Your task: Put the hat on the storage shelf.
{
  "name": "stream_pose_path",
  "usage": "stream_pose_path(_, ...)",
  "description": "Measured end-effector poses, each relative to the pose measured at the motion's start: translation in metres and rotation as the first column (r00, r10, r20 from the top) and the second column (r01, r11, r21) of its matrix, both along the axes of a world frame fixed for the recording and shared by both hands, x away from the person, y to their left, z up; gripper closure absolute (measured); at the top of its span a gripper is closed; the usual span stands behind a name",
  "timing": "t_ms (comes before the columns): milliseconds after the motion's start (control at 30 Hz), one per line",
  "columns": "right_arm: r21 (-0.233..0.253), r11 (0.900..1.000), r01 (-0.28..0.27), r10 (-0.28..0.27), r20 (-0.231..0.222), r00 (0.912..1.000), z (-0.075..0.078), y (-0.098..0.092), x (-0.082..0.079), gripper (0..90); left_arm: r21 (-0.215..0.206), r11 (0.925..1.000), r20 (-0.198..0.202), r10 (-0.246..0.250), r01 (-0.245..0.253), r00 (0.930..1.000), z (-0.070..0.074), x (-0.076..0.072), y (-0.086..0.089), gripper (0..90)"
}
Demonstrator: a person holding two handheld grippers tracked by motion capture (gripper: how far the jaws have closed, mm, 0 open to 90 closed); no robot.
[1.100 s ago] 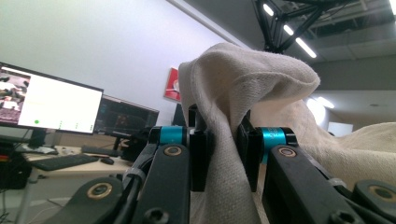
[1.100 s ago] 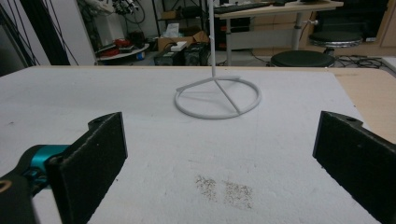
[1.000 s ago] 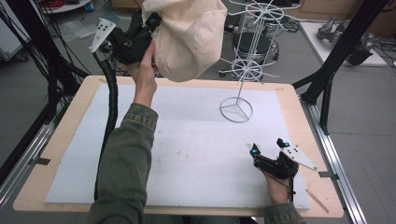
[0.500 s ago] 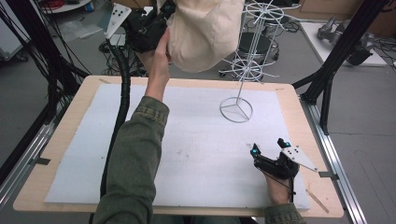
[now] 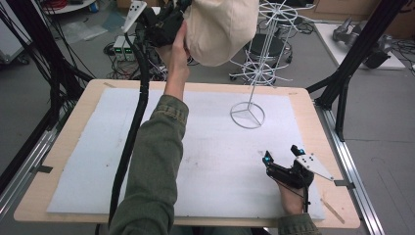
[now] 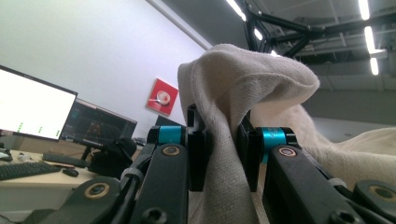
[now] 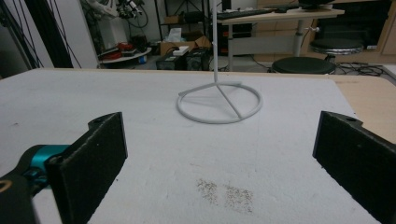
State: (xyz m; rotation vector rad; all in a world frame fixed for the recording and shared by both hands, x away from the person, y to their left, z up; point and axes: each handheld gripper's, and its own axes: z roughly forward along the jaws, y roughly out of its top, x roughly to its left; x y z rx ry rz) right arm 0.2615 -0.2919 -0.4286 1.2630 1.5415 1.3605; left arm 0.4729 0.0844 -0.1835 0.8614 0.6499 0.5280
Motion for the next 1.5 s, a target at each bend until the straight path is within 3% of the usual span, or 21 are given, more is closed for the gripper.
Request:
stream_pose_path(233, 0.000, 1.000, -0.003, 0.003, 0.004, 1.0000, 0.000, 0.000, -0.001, 2.0, 0.043, 0.9991, -0.009, -0.001, 0.001, 1.0000, -0.035, 0.006, -0.013, 77.6)
stream_pose_path(400, 0.008, 1.000, 0.000, 0.000, -0.002, 1.0000, 0.001, 0.000, -0.002, 2.1, 0.132, 0.9912, -0.038, 0.015, -0.009, 0.9992, -0.060, 0.007, -0.024, 77.4)
stream_pose_path(567, 0.006, 1.000, 0.003, -0.003, 0.008, 1.0000, 0.001, 0.000, -0.002, 2.1, 0.140, 0.9901, -0.070, 0.002, 0.007, 0.9976, -0.074, 0.010, -0.027, 77.4)
stream_pose_path(900, 0.008, 1.000, 0.006, -0.006, 0.007, 1.0000, 0.001, 0.000, -0.002, 2.1, 0.178, 0.9840, -0.090, 0.017, 0.000, 0.9958, -0.095, 0.005, -0.032, 77.1)
stream_pose_path(1100, 0.005, 1.000, 0.004, -0.004, 0.006, 1.0000, 0.001, 0.000, -0.003, 2.1, 0.171, 0.9852, -0.130, 0.007, 0.015, 0.9915, -0.115, 0.008, -0.034, 77.0)
stream_pose_path(1367, 0.004, 1.000, 0.005, -0.005, 0.002, 1.0000, 0.001, 0.000, -0.002, 2.1, 0.151, 0.9884, -0.131, 0.000, 0.020, 0.9914, -0.116, 0.008, -0.033, 73.7)
stream_pose_path(1433, 0.006, 1.000, 0.003, -0.003, 0.000, 1.0000, 0.001, 0.000, -0.002, 2.2, 0.141, 0.9898, -0.133, -0.004, 0.023, 0.9912, -0.115, 0.007, -0.031, 69.4)
stream_pose_path(1500, 0.005, 1.000, 0.005, -0.005, 0.005, 1.0000, 0.001, 0.000, -0.002, 2.1, 0.120, 0.9925, -0.148, -0.005, 0.023, 0.9890, -0.113, 0.007, -0.029, 57.7)
